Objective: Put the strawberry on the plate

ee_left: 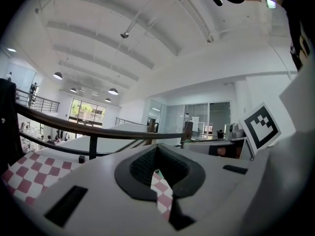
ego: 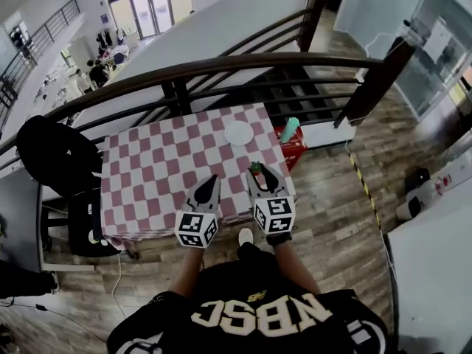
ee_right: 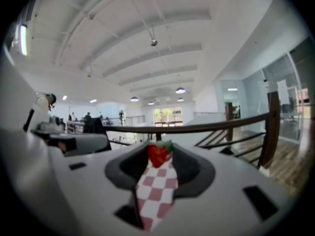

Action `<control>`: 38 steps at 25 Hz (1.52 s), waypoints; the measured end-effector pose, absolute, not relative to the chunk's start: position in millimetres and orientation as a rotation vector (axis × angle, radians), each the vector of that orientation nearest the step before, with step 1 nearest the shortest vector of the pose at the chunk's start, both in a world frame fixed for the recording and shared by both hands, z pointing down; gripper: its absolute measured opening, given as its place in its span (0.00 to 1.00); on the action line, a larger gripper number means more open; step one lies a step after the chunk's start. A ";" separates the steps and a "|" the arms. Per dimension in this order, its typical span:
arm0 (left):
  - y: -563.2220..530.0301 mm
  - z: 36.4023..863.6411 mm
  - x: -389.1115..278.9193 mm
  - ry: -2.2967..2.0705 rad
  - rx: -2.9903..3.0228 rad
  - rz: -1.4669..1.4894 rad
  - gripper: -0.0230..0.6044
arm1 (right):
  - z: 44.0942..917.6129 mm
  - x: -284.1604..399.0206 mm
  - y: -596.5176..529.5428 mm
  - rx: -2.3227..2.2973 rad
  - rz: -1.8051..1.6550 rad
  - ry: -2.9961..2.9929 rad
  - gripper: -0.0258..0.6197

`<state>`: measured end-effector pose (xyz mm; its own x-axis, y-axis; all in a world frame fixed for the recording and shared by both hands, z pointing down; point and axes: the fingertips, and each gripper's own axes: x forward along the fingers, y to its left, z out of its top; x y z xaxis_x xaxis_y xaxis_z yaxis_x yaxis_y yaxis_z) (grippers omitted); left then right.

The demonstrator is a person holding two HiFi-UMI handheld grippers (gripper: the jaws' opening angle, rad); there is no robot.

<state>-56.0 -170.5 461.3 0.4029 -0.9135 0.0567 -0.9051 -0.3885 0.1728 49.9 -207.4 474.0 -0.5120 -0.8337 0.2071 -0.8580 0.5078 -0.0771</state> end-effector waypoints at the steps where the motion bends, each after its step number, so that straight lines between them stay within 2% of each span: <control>1: -184.1 457.5 -54.6 -1.640 2.479 -0.070 0.05 | 469.9 51.1 -222.0 1.465 0.253 -2.615 0.28; 9: -257.6 460.5 -42.1 -1.732 2.438 0.001 0.05 | 482.0 55.8 -295.3 1.377 0.150 -2.580 0.28; 14: -281.2 475.5 -46.4 -1.748 2.381 0.059 0.05 | 506.0 55.3 -323.6 1.339 0.223 -2.569 0.28; 26: -344.0 526.8 -102.0 -1.681 2.267 0.130 0.05 | 572.2 -2.3 -391.0 1.251 0.425 -2.486 0.28; 38: -407.7 608.6 -127.9 -1.514 2.188 0.237 0.05 | 656.9 -11.3 -461.6 1.270 0.553 -2.272 0.28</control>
